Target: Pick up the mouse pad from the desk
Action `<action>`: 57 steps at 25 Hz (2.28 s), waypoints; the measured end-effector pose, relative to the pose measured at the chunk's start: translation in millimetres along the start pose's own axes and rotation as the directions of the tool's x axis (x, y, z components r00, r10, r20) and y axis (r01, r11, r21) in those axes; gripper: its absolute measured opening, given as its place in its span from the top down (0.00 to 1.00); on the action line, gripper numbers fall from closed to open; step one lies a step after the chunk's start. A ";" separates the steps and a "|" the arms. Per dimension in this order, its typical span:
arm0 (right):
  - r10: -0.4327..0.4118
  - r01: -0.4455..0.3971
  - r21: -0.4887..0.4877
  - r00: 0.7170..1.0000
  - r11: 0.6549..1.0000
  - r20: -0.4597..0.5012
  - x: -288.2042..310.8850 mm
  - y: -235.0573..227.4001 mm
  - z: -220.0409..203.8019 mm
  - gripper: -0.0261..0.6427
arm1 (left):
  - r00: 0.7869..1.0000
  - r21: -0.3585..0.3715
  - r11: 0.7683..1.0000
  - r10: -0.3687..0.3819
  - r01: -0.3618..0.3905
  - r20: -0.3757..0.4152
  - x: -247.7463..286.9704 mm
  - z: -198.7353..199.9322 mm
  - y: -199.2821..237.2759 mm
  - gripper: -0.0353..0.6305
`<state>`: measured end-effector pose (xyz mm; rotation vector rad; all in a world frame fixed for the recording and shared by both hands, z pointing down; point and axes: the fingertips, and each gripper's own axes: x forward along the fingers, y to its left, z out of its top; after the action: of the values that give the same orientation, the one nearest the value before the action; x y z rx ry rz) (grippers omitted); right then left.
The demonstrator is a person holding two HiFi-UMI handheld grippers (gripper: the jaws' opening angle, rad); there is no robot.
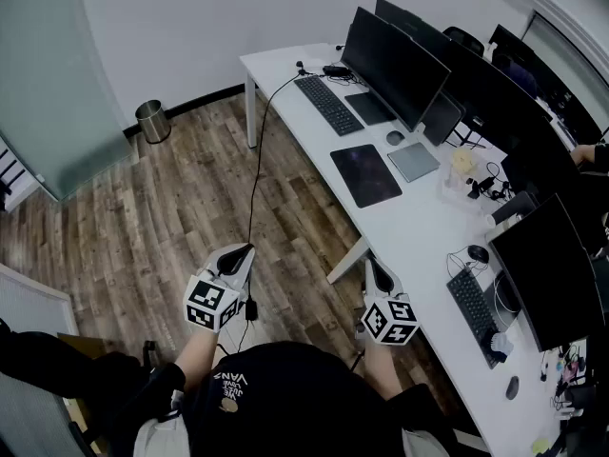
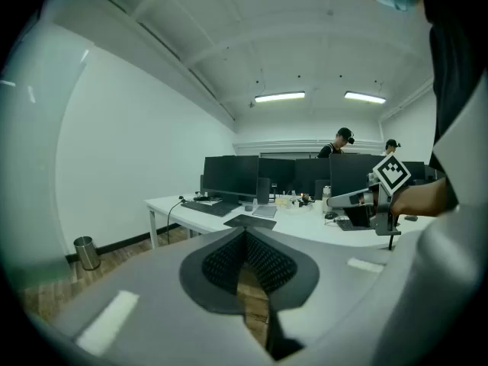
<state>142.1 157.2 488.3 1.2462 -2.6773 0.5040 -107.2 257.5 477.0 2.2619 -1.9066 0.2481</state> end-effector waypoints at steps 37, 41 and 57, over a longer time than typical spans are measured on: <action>-0.134 0.128 0.197 0.991 0.972 0.018 118.0 -149.0 39.9 0.61 | 0.994 -0.007 0.994 -0.107 0.107 -0.003 198.8 34.9 16.9 0.55; -0.139 0.136 0.202 0.990 0.970 0.000 137.2 -180.8 41.8 0.61 | 0.995 -0.019 0.995 -0.098 0.098 -0.019 234.8 32.0 14.0 0.55; -0.262 0.267 0.239 0.964 0.934 -0.053 202.2 -207.2 46.1 0.61 | 0.972 -0.041 0.976 -0.219 0.216 -0.086 329.1 24.6 63.3 0.55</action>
<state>170.4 -128.2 549.1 1.6271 -2.4302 0.8181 -114.2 -73.8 532.7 2.3707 -1.5920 0.2827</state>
